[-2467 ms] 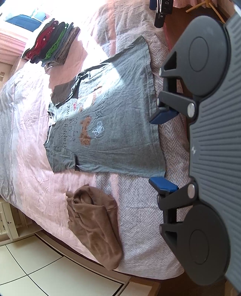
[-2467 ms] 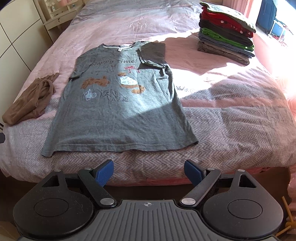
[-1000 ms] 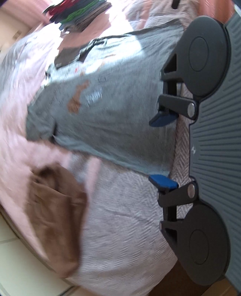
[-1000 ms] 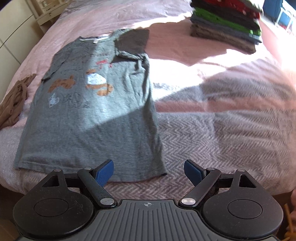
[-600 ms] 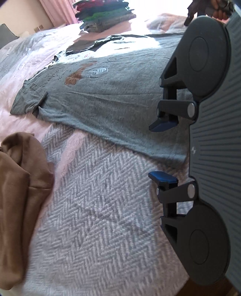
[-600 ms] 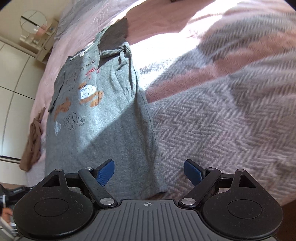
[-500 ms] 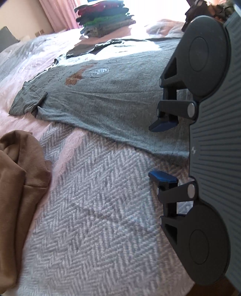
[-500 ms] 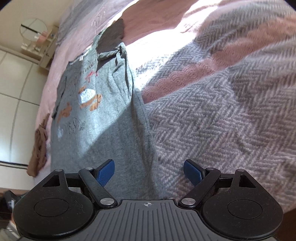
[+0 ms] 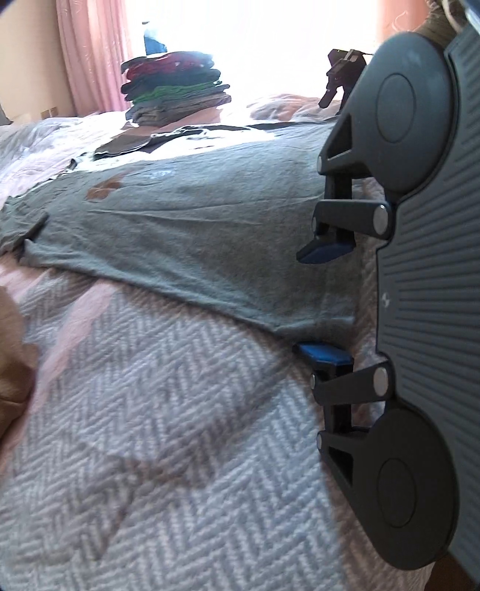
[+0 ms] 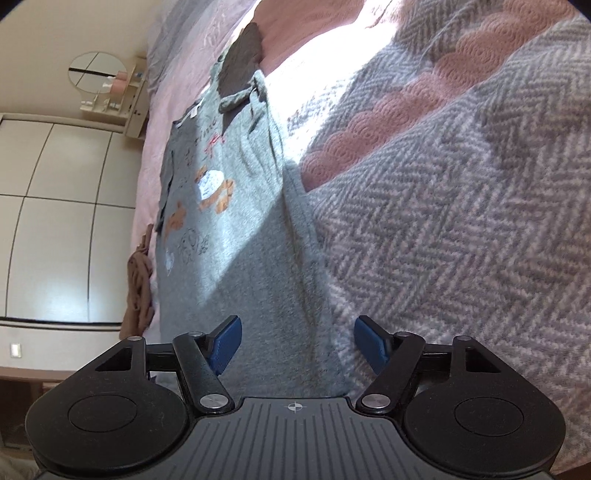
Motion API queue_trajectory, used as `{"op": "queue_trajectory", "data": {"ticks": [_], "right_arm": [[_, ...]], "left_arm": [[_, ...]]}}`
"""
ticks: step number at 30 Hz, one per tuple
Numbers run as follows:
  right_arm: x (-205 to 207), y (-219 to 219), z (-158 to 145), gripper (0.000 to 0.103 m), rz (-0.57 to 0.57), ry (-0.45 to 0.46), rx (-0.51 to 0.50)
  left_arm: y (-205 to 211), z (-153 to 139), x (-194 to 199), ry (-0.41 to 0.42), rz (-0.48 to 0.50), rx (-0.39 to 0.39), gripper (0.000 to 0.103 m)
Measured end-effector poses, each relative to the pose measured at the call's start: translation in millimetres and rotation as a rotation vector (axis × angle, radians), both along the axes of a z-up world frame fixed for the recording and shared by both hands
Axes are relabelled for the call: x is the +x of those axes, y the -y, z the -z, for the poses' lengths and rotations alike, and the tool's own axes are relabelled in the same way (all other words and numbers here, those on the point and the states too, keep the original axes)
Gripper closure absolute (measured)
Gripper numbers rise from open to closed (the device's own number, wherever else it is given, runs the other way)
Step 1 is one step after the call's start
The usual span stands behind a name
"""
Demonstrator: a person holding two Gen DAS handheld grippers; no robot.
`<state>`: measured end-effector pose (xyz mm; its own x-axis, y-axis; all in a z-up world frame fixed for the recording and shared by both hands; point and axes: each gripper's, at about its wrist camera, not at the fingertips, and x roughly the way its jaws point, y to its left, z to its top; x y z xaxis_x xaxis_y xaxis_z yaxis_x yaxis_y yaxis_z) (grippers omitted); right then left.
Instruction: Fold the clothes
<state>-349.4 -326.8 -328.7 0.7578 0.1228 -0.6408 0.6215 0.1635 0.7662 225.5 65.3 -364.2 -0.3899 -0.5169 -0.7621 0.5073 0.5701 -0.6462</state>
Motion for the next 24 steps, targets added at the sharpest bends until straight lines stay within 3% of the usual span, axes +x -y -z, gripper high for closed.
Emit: {"op": "queue_trajectory", "data": {"ticks": [4,6,7,9,10,11,12,19,24], "right_arm": [[-2.7,-1.0,4.5,0.037,0.013,0.019,0.017],[-0.9,2.2,10.8,0.054,0.034,0.017,0.031],[1.1,4.1,14.0,0.056,0.041,0.017,0.037],[6.0,4.9,16.0,0.064,0.025,0.011,0.035],[7.9,4.5,16.2,0.07,0.012,0.004,0.033],[8.2,3.0,16.1,0.089,-0.002,-0.006,0.034],[7.0,0.7,16.0,0.1,-0.011,-0.012,0.037],[-7.9,-8.3,-11.7,0.102,0.024,0.028,-0.001],[-3.4,-0.5,-40.3,0.102,0.035,0.07,-0.038]], "left_arm": [[4.2,5.5,2.9,-0.01,-0.023,0.01,0.068],[8.7,9.1,3.7,-0.013,-0.02,0.015,0.068],[10.3,9.1,3.4,-0.008,-0.01,0.019,0.071],[11.8,8.4,2.1,0.001,0.01,0.031,0.087],[10.5,8.4,0.9,0.0,0.017,0.039,0.101],[8.1,7.6,-0.6,0.003,0.019,0.037,0.101],[6.1,5.7,-2.2,0.008,0.018,0.03,0.101],[1.9,-22.4,-9.1,0.058,0.041,-0.032,0.103],[-3.6,-57.5,3.6,0.082,-0.028,-0.11,0.103]]}}
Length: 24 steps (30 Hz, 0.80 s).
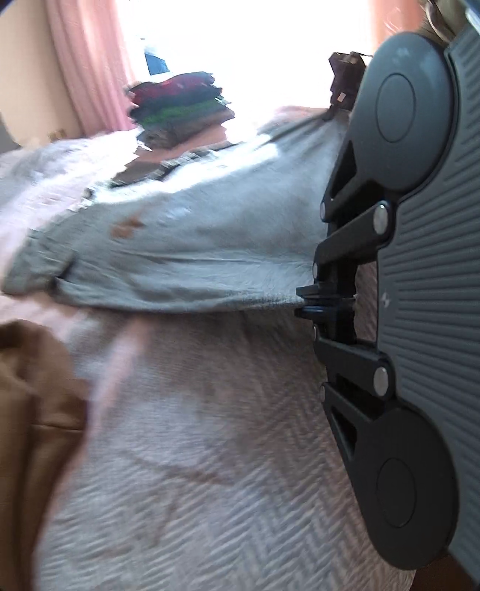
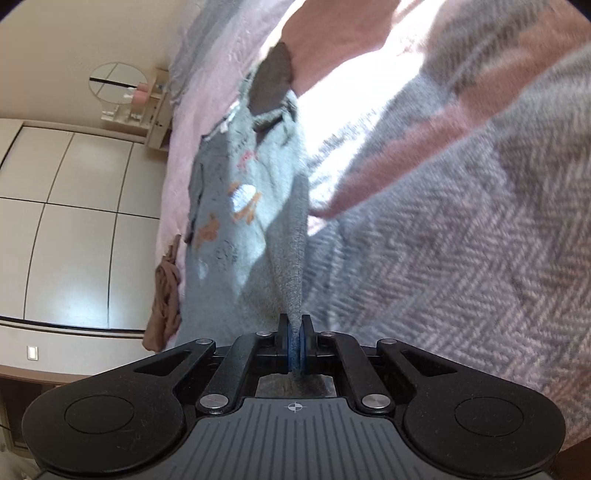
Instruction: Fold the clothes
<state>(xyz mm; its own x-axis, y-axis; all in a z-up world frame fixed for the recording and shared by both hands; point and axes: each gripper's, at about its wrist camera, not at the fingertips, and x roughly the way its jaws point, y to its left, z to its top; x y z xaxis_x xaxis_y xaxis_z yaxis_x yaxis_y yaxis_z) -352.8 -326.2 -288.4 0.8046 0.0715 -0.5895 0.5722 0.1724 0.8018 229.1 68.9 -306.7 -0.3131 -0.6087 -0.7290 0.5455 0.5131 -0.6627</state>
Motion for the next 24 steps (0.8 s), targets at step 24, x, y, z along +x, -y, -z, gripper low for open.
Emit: {"op": "queue_trajectory", "data": {"ticks": [24], "right_arm": [[131.7,163.3,-75.2,0.101,0.117,-0.007,-0.127]], "left_arm": [[203.3,-65.1,149.0,-0.008,-0.122,-0.269,0.103]]}}
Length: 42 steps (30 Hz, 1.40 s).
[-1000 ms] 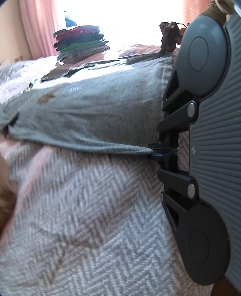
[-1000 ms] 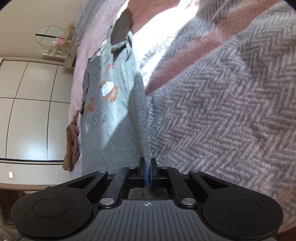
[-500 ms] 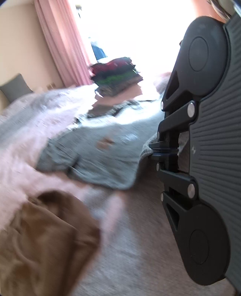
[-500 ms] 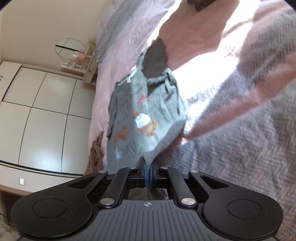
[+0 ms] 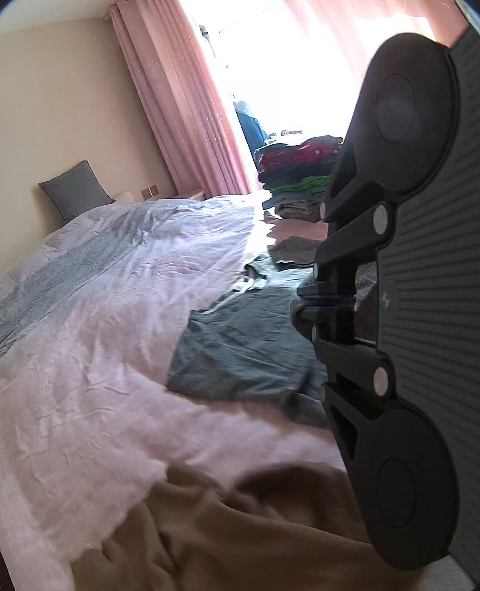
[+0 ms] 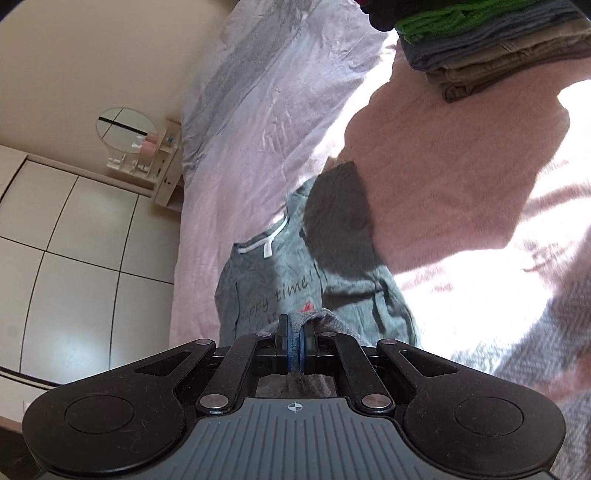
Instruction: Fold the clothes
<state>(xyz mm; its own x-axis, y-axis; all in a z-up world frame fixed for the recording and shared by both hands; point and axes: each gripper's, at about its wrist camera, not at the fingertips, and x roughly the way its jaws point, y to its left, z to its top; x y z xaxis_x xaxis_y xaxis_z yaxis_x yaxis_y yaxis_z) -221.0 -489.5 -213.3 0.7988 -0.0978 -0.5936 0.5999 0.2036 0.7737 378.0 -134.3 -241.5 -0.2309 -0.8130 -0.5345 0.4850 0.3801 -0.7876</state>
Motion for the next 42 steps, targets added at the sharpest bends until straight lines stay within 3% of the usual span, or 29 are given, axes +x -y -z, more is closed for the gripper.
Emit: {"op": "queue_trajectory", "data": {"ticks": [5,10,11,12,13,16,19,20,21,24,29,31,33,34,39,40,42], "right_arm": [[39.5,56.8,15.5,0.101,0.023,-0.067,0.0],[68.0,114.0,57.9,0.1,0.169,-0.095,0.047],[74.2,122.2,68.0,0.078,0.195,-0.114,0.059],[80.1,129.4,76.8,0.039,0.225,-0.138,0.058],[84.8,132.3,80.4,0.025,0.263,-0.177,0.005],[90.5,126.7,85.3,0.024,0.269,-0.2,-0.112],[90.3,114.9,88.6,0.024,0.164,-0.244,-0.184],[91.2,110.6,89.4,0.025,0.115,-0.276,-0.222],[92.7,108.3,92.0,0.034,0.068,-0.314,-0.255],[100.9,107.9,108.4,0.05,-0.034,-0.412,-0.302],[120.8,115.7,124.6,0.051,-0.124,-0.46,-0.389],[128.6,120.3,128.1,0.051,-0.144,-0.441,-0.4],[138.9,128.5,131.1,0.051,-0.139,-0.454,-0.416],[143.5,133.4,132.9,0.051,-0.122,-0.463,-0.423],[135.0,157.2,134.8,0.051,0.061,-0.407,-0.347],[131.2,159.1,133.9,0.051,0.081,-0.39,-0.331],[122.8,159.1,130.4,0.051,0.074,-0.369,-0.316]], "left_arm": [[72.8,19.9,36.0,-0.019,0.013,0.04,0.102],[138.0,53.6,63.0,-0.012,-0.033,0.086,0.101],[147.3,64.2,67.9,-0.014,-0.067,0.112,0.096],[156.6,74.8,72.7,-0.016,-0.1,0.137,0.094],[163.1,84.5,77.7,-0.015,-0.138,0.162,0.091],[163.7,97.8,85.8,0.032,-0.191,0.199,0.089],[157.1,97.7,81.8,0.107,-0.1,0.195,0.089],[156.0,96.3,77.9,0.142,-0.049,0.191,0.089],[157.2,93.9,71.0,0.201,0.013,0.192,0.089],[167.4,87.2,43.5,0.452,0.227,0.204,0.089],[189.0,90.7,5.2,0.841,0.522,0.197,0.089],[197.9,94.1,-1.3,0.915,0.596,0.181,0.089],[210.2,94.6,10.6,0.833,0.541,0.172,0.088],[215.8,94.7,21.6,0.769,0.466,0.177,0.087],[212.6,100.0,90.6,0.392,-0.053,0.235,0.084],[206.7,101.2,99.5,0.339,-0.106,0.245,0.083],[198.0,97.2,104.0,0.347,-0.098,0.264,0.083]]}}
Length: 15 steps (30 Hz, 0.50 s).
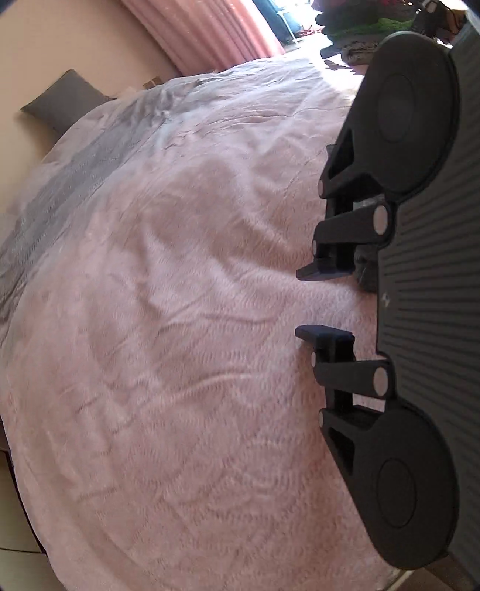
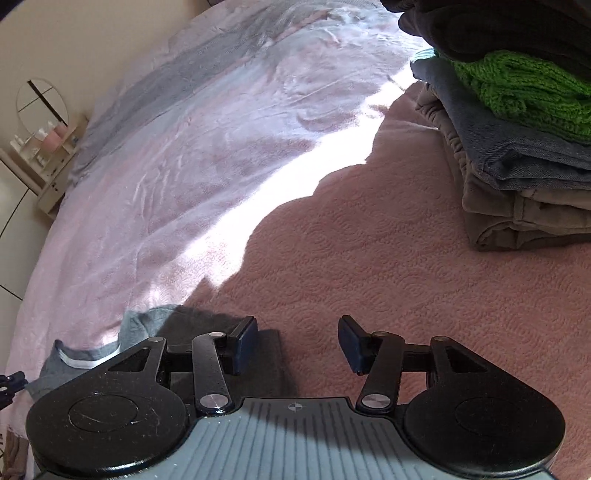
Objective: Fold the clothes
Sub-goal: 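Grasp the folded shirt edge with the right gripper while the left gripper presses it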
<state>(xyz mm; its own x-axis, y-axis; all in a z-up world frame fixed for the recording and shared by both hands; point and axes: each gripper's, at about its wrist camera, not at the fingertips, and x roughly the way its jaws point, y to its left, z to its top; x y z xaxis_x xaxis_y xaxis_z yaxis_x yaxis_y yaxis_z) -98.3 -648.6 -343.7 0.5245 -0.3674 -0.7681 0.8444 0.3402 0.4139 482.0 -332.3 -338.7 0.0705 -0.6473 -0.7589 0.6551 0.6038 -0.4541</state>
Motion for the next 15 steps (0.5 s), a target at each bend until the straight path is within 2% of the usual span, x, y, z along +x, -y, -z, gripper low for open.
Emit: {"op": "queue_trajectory", "data": {"ticks": [3,6,8,11,15], "right_arm": [[-7.0,-3.9,0.1,0.051,-0.084,0.012,0.024],[-4.7,-5.3,7.2,0.051,-0.122,0.024,0.054],[-0.6,-5.0,11.8,0.051,-0.131,0.031,0.057],[3.3,-2.4,16.8,0.051,-0.114,0.049,0.055],[4.1,-2.5,15.7,0.051,-0.131,0.079,0.053]], "left_arm": [[-0.7,-8.8,-11.2,0.078,0.177,0.037,0.083],[7.9,-8.8,-27.0,0.091,0.325,0.018,0.08],[17.8,-4.6,-33.7,0.071,0.348,-0.004,0.074],[31.3,3.0,-40.3,0.077,0.359,-0.009,0.074],[27.8,6.0,-40.3,0.04,0.354,-0.037,0.074]]}}
